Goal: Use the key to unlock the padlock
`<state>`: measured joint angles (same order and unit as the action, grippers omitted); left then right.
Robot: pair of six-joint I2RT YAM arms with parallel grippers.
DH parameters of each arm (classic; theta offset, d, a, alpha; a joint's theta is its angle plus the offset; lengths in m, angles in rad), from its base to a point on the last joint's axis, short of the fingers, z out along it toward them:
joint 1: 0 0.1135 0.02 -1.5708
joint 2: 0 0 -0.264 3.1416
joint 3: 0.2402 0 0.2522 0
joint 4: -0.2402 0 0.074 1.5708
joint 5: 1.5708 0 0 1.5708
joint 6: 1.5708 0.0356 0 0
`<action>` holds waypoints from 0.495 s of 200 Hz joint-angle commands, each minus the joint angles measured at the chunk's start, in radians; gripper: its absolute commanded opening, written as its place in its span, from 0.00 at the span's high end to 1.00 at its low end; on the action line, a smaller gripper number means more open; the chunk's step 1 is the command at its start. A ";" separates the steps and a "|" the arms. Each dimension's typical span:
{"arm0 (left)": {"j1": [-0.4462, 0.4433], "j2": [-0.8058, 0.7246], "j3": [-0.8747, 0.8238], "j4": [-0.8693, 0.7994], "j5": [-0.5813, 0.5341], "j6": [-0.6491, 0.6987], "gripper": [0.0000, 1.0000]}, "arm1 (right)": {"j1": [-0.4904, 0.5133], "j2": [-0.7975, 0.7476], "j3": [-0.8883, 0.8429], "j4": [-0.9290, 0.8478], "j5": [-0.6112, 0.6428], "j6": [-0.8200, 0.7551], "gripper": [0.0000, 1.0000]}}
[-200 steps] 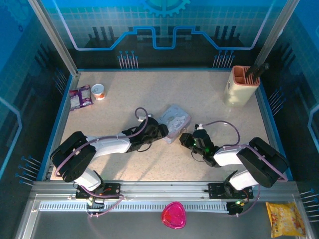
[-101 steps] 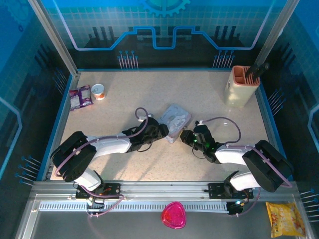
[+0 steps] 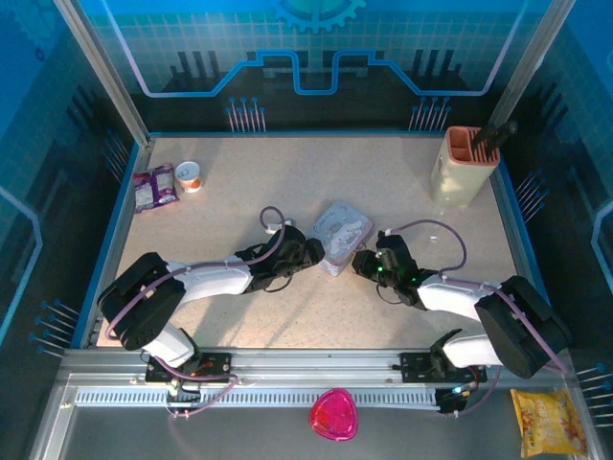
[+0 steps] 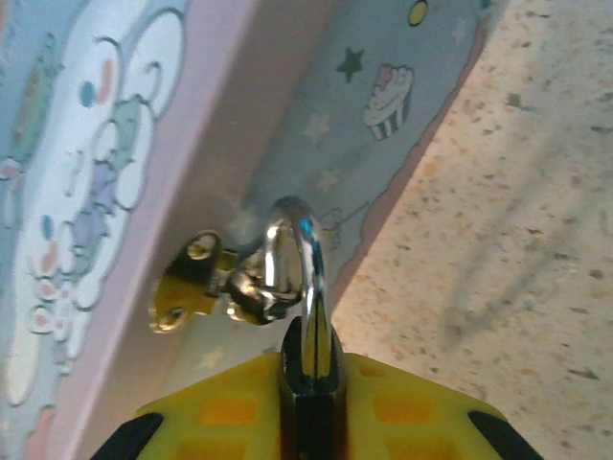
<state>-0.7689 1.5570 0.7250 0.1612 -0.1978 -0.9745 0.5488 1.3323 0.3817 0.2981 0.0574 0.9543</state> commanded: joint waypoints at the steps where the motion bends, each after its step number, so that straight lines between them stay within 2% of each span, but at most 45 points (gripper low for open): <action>1: 0.002 0.035 -0.003 -0.124 -0.028 0.004 0.32 | -0.015 -0.004 0.001 -0.072 0.058 -0.068 0.80; 41: 0.004 0.034 -0.002 -0.128 -0.029 0.003 0.32 | -0.020 0.026 -0.010 -0.056 0.053 -0.090 0.78; 75: 0.005 0.026 -0.008 -0.133 -0.034 0.002 0.32 | -0.023 -0.006 -0.004 -0.078 0.062 -0.111 0.72; 99: 0.006 0.026 -0.008 -0.134 -0.035 0.003 0.32 | -0.032 -0.029 -0.017 -0.067 0.038 -0.103 0.71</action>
<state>-0.7689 1.5578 0.7284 0.1543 -0.1982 -0.9741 0.5392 1.3357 0.3794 0.2413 0.0944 0.8627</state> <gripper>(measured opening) 0.682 0.286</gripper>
